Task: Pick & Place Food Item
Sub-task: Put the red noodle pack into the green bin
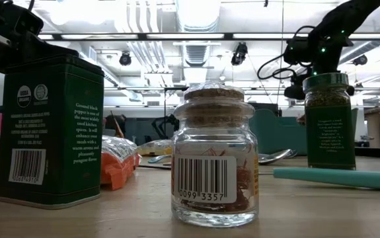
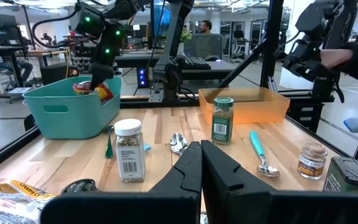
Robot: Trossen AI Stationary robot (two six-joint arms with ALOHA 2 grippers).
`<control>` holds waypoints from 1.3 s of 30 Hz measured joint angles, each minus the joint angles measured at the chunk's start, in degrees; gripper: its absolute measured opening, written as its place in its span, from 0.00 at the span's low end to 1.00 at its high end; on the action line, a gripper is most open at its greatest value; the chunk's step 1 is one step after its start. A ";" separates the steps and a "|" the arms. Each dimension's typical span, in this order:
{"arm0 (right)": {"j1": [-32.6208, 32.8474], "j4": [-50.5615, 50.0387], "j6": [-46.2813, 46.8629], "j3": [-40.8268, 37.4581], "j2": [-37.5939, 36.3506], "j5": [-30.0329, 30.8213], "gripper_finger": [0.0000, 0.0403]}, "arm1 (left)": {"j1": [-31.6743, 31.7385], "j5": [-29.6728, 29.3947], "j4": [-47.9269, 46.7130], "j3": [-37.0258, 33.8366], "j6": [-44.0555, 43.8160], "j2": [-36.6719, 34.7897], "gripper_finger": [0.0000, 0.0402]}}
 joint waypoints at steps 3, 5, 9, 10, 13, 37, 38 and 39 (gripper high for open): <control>0.00 -0.15 0.70 -0.58 0.00 -0.65 0.03 | 0.00 0.00 0.00 0.00 -0.01 0.00 0.00; 0.00 0.08 0.79 -0.74 0.00 -0.72 0.03 | 0.02 0.00 0.00 -0.02 0.00 0.00 0.00; 0.00 0.38 0.88 -1.05 0.00 -0.69 0.03 | 0.01 -0.01 0.00 -0.02 -0.02 0.00 0.00; 0.00 0.41 0.78 -1.11 0.00 -0.69 0.03 | 0.01 0.00 0.00 -0.02 -0.01 0.00 0.00; 0.04 0.48 0.79 -1.19 0.00 -0.45 0.03 | 0.01 0.01 0.00 0.00 -0.02 0.00 0.00; 0.04 0.90 1.68 -1.19 0.00 -0.39 0.03 | 0.00 0.02 0.00 -0.02 -0.02 0.00 0.00; 0.04 1.06 1.72 -1.19 0.00 -0.39 0.03 | 0.02 0.00 0.00 0.00 -0.02 0.00 0.00; 0.04 1.07 1.76 -1.19 0.00 -0.39 0.03 | -0.01 0.02 0.00 -0.02 -0.02 0.00 0.00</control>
